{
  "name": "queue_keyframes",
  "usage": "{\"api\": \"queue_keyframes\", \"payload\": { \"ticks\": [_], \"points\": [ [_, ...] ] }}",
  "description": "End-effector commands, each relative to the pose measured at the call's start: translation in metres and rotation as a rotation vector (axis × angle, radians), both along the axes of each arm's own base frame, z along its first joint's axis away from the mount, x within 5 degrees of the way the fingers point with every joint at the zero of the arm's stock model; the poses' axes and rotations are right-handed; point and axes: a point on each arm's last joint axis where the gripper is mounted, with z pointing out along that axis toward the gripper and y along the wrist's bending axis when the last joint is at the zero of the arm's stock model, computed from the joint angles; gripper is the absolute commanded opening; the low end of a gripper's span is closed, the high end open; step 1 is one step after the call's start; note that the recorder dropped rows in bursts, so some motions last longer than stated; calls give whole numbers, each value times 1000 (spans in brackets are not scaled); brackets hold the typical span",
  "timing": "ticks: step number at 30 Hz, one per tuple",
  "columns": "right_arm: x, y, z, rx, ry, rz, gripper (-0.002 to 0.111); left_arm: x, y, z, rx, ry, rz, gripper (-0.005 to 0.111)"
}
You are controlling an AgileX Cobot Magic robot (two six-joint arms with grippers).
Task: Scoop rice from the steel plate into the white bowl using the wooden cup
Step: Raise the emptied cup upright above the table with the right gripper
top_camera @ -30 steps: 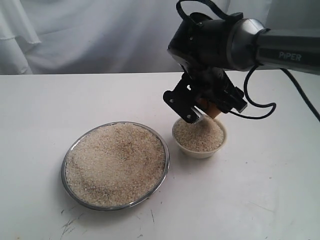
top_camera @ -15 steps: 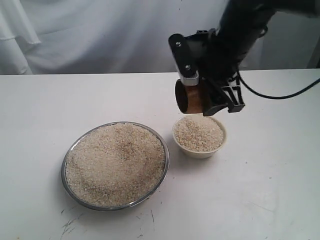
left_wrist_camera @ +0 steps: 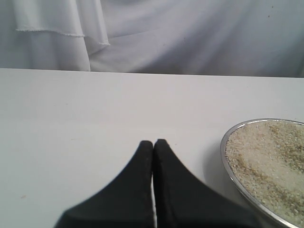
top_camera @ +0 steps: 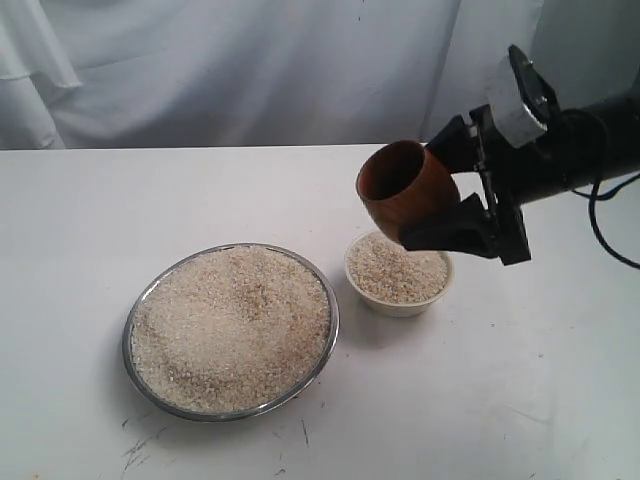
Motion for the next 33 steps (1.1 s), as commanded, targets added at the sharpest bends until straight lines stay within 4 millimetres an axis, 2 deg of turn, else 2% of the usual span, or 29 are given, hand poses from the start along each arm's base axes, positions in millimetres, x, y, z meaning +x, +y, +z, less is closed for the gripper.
{"api": "queue_keyframes", "payload": {
  "ticks": [1, 7, 14, 18, 23, 26, 33],
  "points": [
    [-9, 3, -4, 62, 49, -2, 0, 0, 0, -1, -4, -7, -1, 0],
    [10, 15, 4, 112, -6, -222, 0, 0, 0, -1, -4, -7, -1, 0],
    [35, 28, 41, 251, -82, -386, 0, 0, 0, -1, -4, -7, -1, 0],
    [47, 33, 53, 209, -164, -475, 0, 0, 0, -1, -4, -7, -1, 0],
    [53, 35, 62, 196, -214, -505, 0, 0, 0, -1, -4, -7, -1, 0],
    [51, 37, 64, 193, -224, -468, 0, 0, 0, -1, -4, -7, -1, 0],
    [49, 48, 47, 68, -206, -433, 0, 0, 0, -1, -4, -7, -1, 0]
  ]
}}
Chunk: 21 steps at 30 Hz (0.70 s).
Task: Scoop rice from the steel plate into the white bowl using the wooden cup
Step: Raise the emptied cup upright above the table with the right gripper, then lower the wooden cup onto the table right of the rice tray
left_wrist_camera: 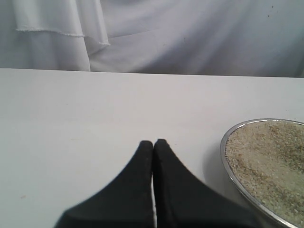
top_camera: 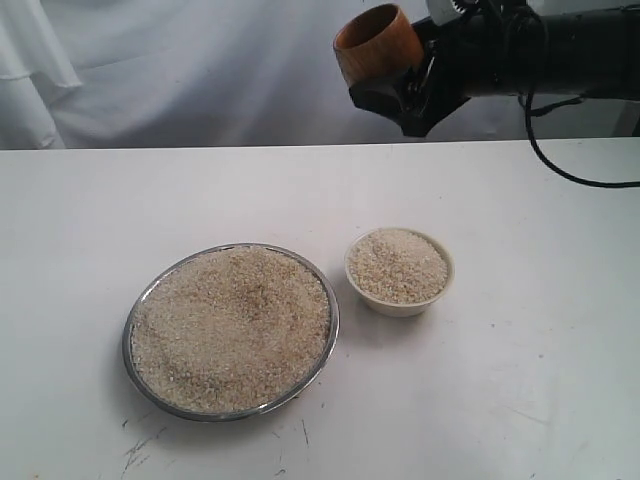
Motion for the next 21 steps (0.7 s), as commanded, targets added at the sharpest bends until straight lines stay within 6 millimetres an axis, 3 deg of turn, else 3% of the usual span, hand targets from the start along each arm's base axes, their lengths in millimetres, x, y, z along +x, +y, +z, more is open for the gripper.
{"api": "queue_keyframes", "payload": {
  "ticks": [1, 5, 12, 21],
  "points": [
    [2, 8, -5, -59, 9, -7, 0, 0, 0, -1, -4, -7, -1, 0],
    [9, 17, -9, -121, 0, -29, 0, 0, 0, -1, -4, -7, -1, 0],
    [39, 27, 2, -154, -22, -217, 0, 0, 0, -1, -4, -7, -1, 0],
    [46, 33, -4, -119, 67, -339, 0, 0, 0, -1, -4, -7, -1, 0]
  ]
}}
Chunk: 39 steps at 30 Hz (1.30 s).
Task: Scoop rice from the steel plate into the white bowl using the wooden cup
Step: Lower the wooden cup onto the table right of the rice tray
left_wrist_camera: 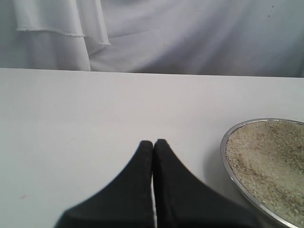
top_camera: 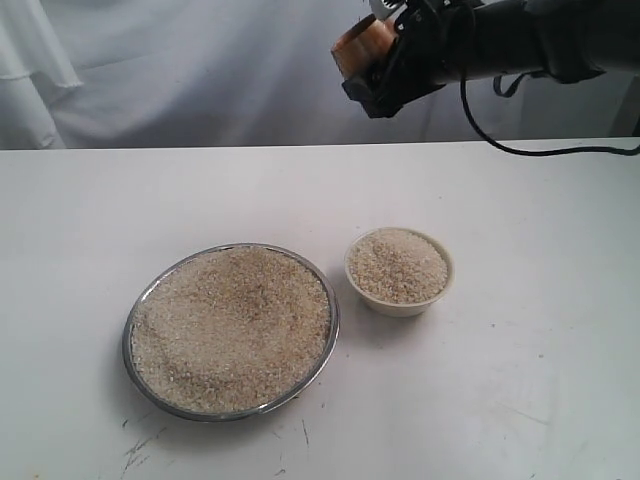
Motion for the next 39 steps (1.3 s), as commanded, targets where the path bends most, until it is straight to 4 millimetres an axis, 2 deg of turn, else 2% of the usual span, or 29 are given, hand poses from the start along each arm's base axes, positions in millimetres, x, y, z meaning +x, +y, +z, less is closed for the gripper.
{"api": "queue_keyframes", "payload": {
  "ticks": [1, 5, 9, 15, 18, 21, 25, 27, 33, 37, 39],
  "points": [
    [3, 2, 5, 43, 14, -102, 0, 0, 0, -1, -4, -7, -1, 0],
    [6, 3, 10, 158, 44, -258, 0, 0, 0, -1, -4, -7, -1, 0],
    [6, 12, 20, 301, -15, -363, 0, 0, 0, -1, -4, -7, -1, 0],
    [-1, 27, 31, 560, -140, -300, 0, 0, 0, -1, -4, -7, -1, 0],
    [-9, 28, 19, 650, -143, -241, 0, 0, 0, -1, -4, -7, -1, 0],
    [-24, 29, -3, 684, -122, -108, 0, 0, 0, -1, -4, -7, -1, 0],
    [-53, 33, -28, 605, -87, 170, 0, 0, 0, -1, -4, -7, -1, 0],
    [-62, 32, -42, 567, -20, 227, 0, 0, 0, -1, -4, -7, -1, 0],
    [-82, 8, -80, 482, 81, 314, 0, 0, 0, -1, -4, -7, -1, 0],
    [-98, -17, -94, 562, 101, 383, 0, 0, 0, -1, -4, -7, -1, 0],
    [-102, -29, -100, 534, 98, 381, 0, 0, 0, -1, -4, -7, -1, 0]
  ]
}}
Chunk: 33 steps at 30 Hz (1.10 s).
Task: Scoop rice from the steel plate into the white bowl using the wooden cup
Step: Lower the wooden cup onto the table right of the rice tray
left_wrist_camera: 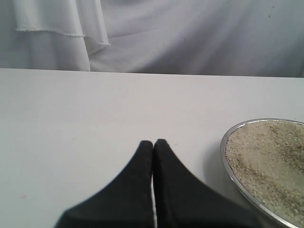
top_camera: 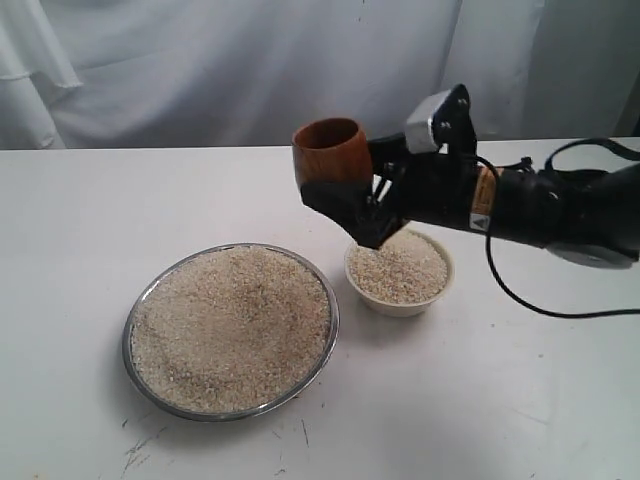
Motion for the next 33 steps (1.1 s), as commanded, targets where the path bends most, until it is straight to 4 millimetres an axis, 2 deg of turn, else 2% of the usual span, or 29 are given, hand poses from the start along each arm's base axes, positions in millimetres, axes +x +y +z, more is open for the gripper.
{"api": "queue_keyframes", "payload": {
  "ticks": [1, 5, 8, 10, 16, 26, 33],
  "points": [
    [-17, -31, -11, -19, -38, 51, 0, 0, 0, -1, -4, -7, -1, 0],
    [-33, -51, -29, -129, -21, 166, 0, 0, 0, -1, -4, -7, -1, 0],
    [-43, -54, -35, -141, -2, 204, 0, 0, 0, -1, -4, -7, -1, 0],
    [-55, -54, -44, -144, -33, 309, 0, 0, 0, -1, -4, -7, -1, 0],
    [-57, -58, -74, -191, -76, 370, 0, 0, 0, -1, -4, -7, -1, 0],
    [-54, -62, -76, -184, -51, 340, 0, 0, 0, -1, -4, -7, -1, 0],
    [-62, -63, -79, -218, -60, 432, 0, 0, 0, -1, -4, -7, -1, 0]
  ]
}}
